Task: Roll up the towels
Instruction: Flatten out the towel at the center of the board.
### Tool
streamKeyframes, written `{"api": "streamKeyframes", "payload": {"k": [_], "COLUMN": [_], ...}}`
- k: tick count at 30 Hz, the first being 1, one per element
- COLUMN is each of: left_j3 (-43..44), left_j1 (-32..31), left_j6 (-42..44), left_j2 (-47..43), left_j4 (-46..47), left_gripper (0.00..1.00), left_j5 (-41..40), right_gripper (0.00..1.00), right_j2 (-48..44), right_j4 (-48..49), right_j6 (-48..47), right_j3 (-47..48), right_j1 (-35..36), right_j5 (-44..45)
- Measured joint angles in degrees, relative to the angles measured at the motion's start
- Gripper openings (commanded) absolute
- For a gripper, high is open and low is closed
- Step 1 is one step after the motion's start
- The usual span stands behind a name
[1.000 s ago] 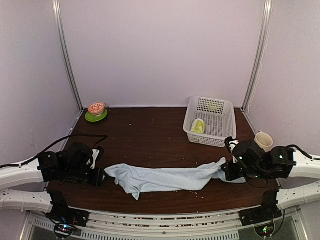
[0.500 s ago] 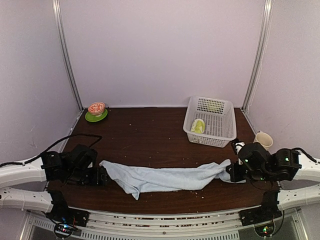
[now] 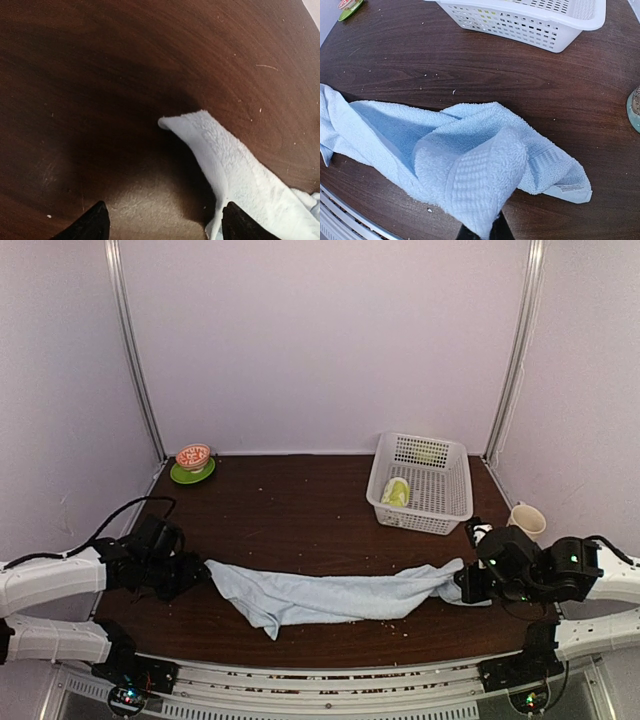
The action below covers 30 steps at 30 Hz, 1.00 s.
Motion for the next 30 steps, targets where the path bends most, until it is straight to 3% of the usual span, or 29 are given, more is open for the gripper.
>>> {"api": "streamKeyframes", "payload": {"k": [9, 22, 26, 29, 30], "left_j3": [-0.5, -1.9, -0.4, -0.1, -0.1], "left_j1": [6.9, 10.1, 10.6, 10.9, 11.0], "left_j6": [-6.7, -17.0, -17.3, -17.5, -17.1], "left_j2": [6.9, 14.6, 18.8, 21.1, 21.7], "left_j4": [12.5, 21.9, 25.5, 27.6, 28.0], "left_gripper": [0.66, 0.49, 0.30, 0.00, 0.00], "left_j5": [6.1, 5.8, 5.9, 6.3, 6.5], "right_gripper": [0.00, 0.00, 0.00, 0.00, 0.00], "right_j2": [0.0, -0.3, -1.0, -1.2, -1.3], "right_j4": [0.2, 0.8, 0.8, 0.8, 0.8], "right_j6": [0.0, -0.1, -0.1, 0.0, 0.0], "right_j3": [0.0, 0.0, 0.0, 0.0, 0.0], "right_j1": [0.0, 0.0, 0.0, 0.0, 0.0], "right_j5": [0.0, 0.0, -0.1, -0.1, -0.1]}}
